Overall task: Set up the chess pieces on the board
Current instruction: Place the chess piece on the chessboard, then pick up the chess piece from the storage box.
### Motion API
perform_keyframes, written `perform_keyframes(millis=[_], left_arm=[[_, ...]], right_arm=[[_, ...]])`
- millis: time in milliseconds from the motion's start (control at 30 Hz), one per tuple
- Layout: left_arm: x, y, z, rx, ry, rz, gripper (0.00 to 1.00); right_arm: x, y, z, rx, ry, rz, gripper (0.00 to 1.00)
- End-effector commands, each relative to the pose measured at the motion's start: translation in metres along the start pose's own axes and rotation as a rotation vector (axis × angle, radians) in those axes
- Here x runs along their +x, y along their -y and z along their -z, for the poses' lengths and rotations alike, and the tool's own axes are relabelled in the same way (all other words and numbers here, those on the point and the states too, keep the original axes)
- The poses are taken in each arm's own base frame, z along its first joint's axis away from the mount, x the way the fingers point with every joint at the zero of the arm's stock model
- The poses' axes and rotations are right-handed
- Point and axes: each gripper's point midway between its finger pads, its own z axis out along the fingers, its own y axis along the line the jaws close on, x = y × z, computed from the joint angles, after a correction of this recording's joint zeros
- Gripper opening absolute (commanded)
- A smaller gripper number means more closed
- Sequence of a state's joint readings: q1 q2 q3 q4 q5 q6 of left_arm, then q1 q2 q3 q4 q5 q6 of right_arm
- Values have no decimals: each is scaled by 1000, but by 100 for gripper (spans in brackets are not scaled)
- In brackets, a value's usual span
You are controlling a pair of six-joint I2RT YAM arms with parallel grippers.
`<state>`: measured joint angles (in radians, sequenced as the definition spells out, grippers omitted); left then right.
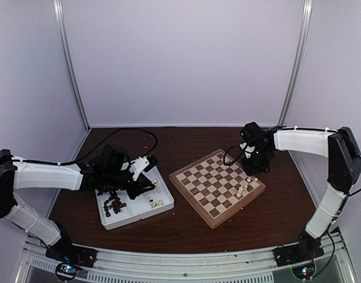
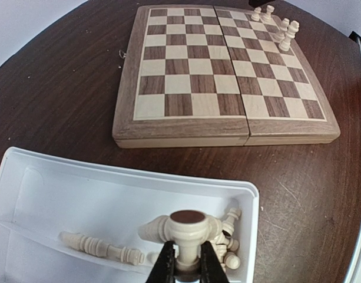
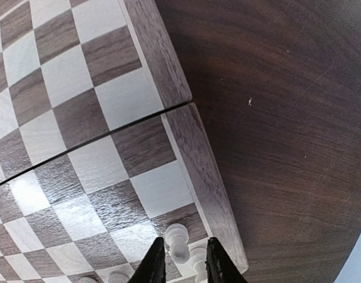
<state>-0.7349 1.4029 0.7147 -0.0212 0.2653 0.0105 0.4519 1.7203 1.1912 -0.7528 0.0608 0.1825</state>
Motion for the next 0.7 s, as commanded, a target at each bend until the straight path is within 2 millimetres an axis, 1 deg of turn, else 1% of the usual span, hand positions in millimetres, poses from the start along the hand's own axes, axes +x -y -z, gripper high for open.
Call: perform_keyframes(millis=[0,100,167,300,433,533,567,667], left_arm=[[-17,-4,2,-16,48,-7,0],[-18,-3,3,-14,51,-7,0],[-19,-3,3,-13,59,-9,0],[-22,-2,6,-13,80,27,0],[-27,-2,10,-14,94,45,0],[-38,1,17,4,113,70,0],[-43,2,20,11,120,82,0],[-53,8,27,46,124,133,0]], right_arm=[[-25,11,42,17,104,-13,26],[-35,1,65,-54,180,-16,28],[-41,-17,82,-141,250,0,28],[-48,-69,119,-326,403,82,28],[-42,-136,149,-505,517,199,31],[-37,-176,162,-608,585,246,34],[-40,-188,169,-650,619,243,34],[-41,-220,181,-781,661,226,35]])
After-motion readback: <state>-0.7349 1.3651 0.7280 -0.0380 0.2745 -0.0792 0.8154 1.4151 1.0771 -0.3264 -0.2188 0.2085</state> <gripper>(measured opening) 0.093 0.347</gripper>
